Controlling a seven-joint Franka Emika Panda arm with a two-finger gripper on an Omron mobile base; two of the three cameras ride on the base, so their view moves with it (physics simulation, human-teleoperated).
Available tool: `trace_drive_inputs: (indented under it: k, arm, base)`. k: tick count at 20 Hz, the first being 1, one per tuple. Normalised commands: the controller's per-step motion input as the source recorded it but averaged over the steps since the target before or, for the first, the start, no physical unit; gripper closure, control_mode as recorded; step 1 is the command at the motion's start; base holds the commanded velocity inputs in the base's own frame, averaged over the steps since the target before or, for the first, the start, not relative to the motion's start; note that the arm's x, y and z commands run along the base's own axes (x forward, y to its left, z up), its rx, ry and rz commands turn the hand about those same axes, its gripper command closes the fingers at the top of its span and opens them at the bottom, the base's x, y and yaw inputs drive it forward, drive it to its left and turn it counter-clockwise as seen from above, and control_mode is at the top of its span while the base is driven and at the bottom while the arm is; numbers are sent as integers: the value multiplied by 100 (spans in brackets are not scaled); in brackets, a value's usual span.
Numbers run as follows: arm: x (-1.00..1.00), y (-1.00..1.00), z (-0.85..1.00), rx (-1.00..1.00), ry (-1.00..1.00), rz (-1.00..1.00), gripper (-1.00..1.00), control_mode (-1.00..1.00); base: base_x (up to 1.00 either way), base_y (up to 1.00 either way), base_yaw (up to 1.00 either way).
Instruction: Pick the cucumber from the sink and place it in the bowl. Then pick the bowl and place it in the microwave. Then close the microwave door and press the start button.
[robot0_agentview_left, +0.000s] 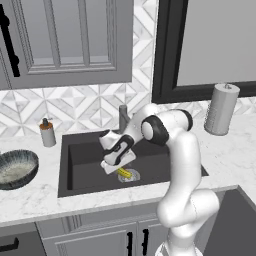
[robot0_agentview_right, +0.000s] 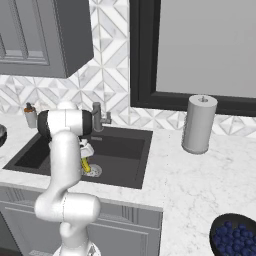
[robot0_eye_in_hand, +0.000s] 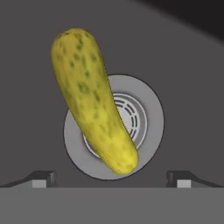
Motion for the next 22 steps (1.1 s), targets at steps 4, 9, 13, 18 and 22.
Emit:
trace_drive_inputs:
  k: [4,9,13,18,22]
  arm:
    - [44,12,-41,0,0,0,-100,-100]
    - [37,12,-42,0,0,0,-100,-100]
    - [25,0,-44,0,0,0,-100,-100]
    - [17,0,-33,0,1,0,100,-100]
    - [0,-1,-10,0,1,-1,100,-100]
  base:
    - [0,0,0]
    - [0,0,0]
    - [0,0,0]
    - [0,0,0]
    - [0,0,0]
